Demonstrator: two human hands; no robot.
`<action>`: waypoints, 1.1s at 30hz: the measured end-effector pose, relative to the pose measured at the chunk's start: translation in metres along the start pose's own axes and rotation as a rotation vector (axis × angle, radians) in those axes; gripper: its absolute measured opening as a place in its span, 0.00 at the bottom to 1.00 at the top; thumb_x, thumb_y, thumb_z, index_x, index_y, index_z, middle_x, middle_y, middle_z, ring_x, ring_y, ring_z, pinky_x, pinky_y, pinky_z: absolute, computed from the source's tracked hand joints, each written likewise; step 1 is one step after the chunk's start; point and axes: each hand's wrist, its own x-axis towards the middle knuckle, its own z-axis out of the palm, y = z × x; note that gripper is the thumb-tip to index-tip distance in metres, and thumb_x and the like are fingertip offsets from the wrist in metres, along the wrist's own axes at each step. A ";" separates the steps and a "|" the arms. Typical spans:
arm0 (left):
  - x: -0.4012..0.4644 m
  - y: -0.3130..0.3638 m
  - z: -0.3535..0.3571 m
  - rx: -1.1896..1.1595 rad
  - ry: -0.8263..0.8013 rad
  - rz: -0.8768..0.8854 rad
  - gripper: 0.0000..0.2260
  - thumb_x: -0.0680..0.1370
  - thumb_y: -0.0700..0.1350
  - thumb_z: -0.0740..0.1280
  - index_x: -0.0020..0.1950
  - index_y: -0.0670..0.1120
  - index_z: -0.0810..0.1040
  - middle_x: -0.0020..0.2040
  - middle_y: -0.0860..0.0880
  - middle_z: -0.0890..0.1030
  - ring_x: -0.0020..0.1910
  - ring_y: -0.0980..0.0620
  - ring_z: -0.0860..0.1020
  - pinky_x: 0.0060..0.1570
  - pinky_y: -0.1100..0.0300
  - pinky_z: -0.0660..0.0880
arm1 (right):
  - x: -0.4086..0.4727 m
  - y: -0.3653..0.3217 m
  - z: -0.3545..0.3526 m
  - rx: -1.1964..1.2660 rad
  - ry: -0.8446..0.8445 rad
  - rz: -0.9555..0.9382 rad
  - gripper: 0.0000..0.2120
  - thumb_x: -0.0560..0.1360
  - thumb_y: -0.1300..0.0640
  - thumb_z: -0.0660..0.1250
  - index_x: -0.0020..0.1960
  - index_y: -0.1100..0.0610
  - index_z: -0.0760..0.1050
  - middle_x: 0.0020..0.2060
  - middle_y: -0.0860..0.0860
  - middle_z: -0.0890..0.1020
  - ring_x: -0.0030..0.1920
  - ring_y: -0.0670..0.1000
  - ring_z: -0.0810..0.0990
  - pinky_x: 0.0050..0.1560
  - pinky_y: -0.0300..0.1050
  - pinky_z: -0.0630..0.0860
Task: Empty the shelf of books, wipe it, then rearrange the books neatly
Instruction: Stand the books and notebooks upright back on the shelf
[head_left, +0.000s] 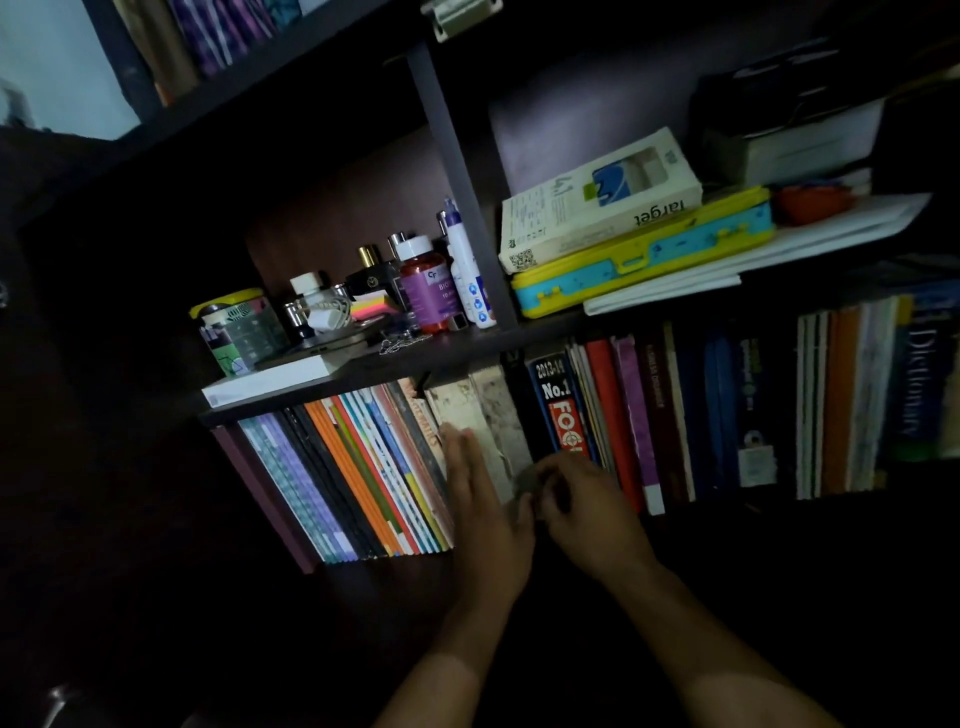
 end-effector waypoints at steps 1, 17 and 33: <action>-0.004 0.000 -0.002 -0.010 0.028 -0.013 0.44 0.74 0.35 0.73 0.83 0.41 0.50 0.83 0.46 0.42 0.82 0.48 0.43 0.79 0.59 0.45 | -0.002 -0.004 -0.008 -0.097 0.166 -0.071 0.14 0.72 0.63 0.68 0.56 0.52 0.77 0.53 0.49 0.79 0.55 0.51 0.77 0.55 0.52 0.77; 0.005 0.029 0.062 -0.019 0.064 -0.317 0.55 0.75 0.69 0.65 0.79 0.39 0.31 0.80 0.36 0.32 0.80 0.39 0.34 0.77 0.38 0.39 | -0.015 0.040 -0.049 -0.752 0.070 0.021 0.52 0.72 0.43 0.65 0.81 0.57 0.34 0.80 0.54 0.34 0.80 0.59 0.34 0.77 0.67 0.49; -0.020 0.069 0.031 -0.091 -0.116 -0.210 0.45 0.76 0.52 0.72 0.83 0.47 0.47 0.83 0.38 0.46 0.81 0.37 0.46 0.75 0.35 0.55 | -0.041 -0.001 -0.159 -0.613 -0.294 0.363 0.56 0.71 0.40 0.72 0.80 0.44 0.32 0.81 0.51 0.37 0.81 0.54 0.39 0.80 0.52 0.47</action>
